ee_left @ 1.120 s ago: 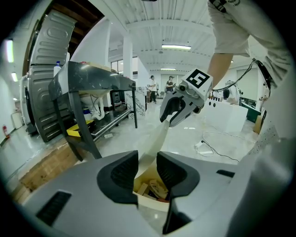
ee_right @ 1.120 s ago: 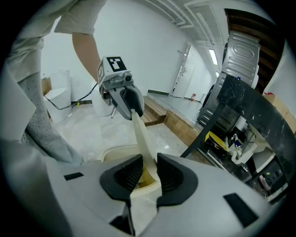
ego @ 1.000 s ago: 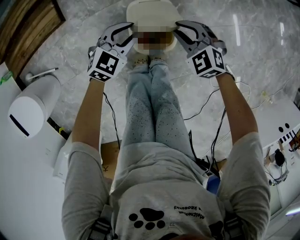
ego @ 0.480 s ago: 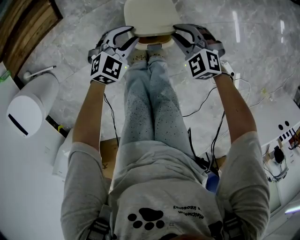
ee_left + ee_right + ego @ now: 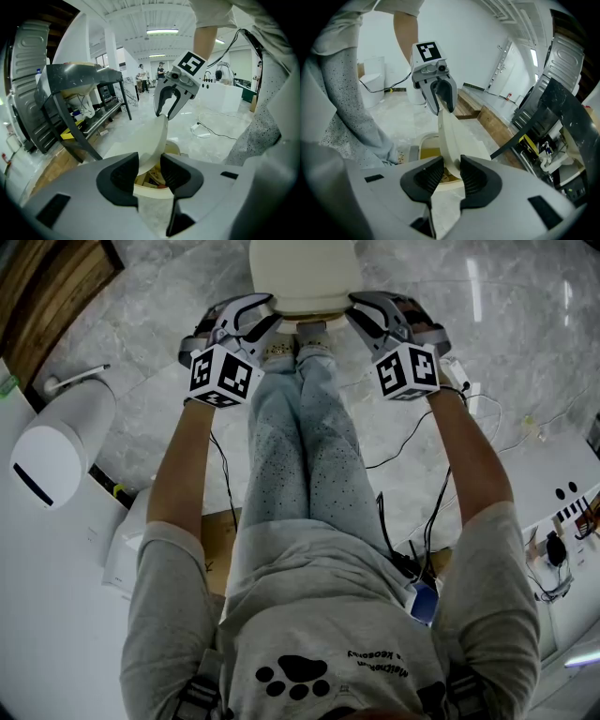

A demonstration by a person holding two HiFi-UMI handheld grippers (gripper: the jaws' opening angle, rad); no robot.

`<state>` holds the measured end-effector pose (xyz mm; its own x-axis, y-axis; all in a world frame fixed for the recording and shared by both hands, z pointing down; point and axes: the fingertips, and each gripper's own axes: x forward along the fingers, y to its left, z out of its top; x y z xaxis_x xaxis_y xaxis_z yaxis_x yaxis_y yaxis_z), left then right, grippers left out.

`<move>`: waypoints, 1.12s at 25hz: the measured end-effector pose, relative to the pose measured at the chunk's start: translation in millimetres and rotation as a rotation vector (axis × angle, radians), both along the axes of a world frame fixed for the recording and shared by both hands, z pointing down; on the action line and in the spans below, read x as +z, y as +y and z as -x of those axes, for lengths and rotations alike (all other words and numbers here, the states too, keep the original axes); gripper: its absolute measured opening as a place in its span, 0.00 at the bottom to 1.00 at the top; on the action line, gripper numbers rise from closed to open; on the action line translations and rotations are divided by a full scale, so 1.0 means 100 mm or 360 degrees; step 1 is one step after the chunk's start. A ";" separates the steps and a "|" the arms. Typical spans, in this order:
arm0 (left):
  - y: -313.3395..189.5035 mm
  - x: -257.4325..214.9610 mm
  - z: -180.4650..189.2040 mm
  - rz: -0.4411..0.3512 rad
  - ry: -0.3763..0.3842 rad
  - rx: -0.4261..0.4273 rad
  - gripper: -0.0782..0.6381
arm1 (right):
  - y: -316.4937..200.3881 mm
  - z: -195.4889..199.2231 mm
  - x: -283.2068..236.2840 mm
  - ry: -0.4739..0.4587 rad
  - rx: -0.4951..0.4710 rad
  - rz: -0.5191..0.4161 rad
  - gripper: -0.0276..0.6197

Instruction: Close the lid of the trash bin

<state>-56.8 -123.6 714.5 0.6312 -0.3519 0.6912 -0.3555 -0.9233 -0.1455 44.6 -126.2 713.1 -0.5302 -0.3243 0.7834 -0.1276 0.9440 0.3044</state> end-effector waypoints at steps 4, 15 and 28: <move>0.05 0.09 0.00 0.0003 -0.0033 0.0020 0.33 | 0.04 0.01 0.09 0.0041 -0.0031 -0.0009 0.24; 0.16 0.30 0.03 -0.0012 -0.0118 0.0048 0.34 | 0.16 0.04 0.30 0.0086 -0.0045 -0.0023 0.24; 0.33 0.68 0.04 0.0006 -0.0247 0.0087 0.35 | 0.32 0.06 0.67 0.0288 -0.0179 -0.0149 0.24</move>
<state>-61.0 -90.7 782.1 0.5349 -0.3172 0.7831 -0.2783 -0.9413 -0.1912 38.5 -94.1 780.2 -0.4208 -0.3469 0.8382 0.0417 0.9156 0.3999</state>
